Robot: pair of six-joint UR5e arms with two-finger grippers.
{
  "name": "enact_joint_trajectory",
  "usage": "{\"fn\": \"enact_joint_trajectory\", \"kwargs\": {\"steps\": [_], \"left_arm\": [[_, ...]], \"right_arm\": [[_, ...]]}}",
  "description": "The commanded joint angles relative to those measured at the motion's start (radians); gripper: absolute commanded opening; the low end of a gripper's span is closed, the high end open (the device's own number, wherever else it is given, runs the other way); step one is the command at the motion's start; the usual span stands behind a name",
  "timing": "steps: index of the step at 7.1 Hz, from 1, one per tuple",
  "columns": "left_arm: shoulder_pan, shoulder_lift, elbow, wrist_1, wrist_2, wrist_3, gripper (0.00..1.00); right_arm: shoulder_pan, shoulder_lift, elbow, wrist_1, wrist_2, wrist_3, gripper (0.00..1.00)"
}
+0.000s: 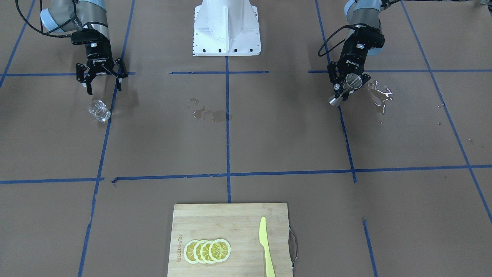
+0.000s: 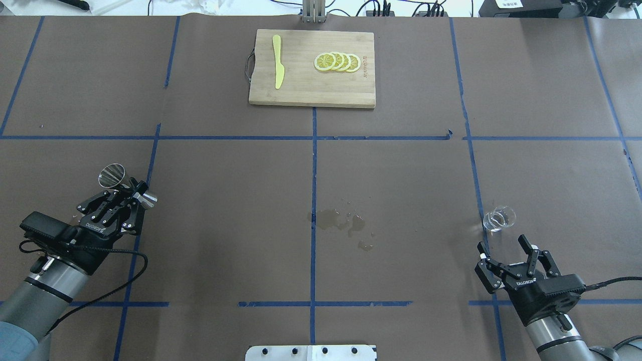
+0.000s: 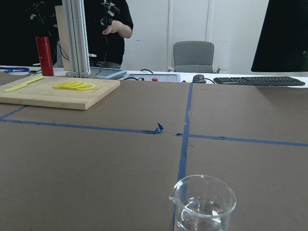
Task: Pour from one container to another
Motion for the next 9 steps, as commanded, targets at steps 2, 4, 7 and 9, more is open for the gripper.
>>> {"fn": "enact_joint_trajectory", "kwargs": {"steps": [2, 4, 7, 9], "left_arm": [[0.0, 0.002, 0.0, 0.0, 0.0, 0.0, 0.0], [0.0, 0.0, 0.0, 0.0, 0.0, 0.0, 0.0], [0.0, 0.0, -0.002, 0.0, 0.002, 0.0, 0.0], [0.0, 0.0, -0.002, 0.0, 0.002, 0.0, 0.0]], "right_arm": [[0.047, 0.008, -0.039, 0.0, 0.032, 0.002, 0.98], [0.07, 0.034, -0.074, 0.0, 0.033, 0.002, 0.98], [0.101, 0.049, -0.08, 0.002, 0.05, -0.008, 0.97], [0.111, 0.069, -0.097, 0.002, 0.06, -0.013, 0.97]]}}
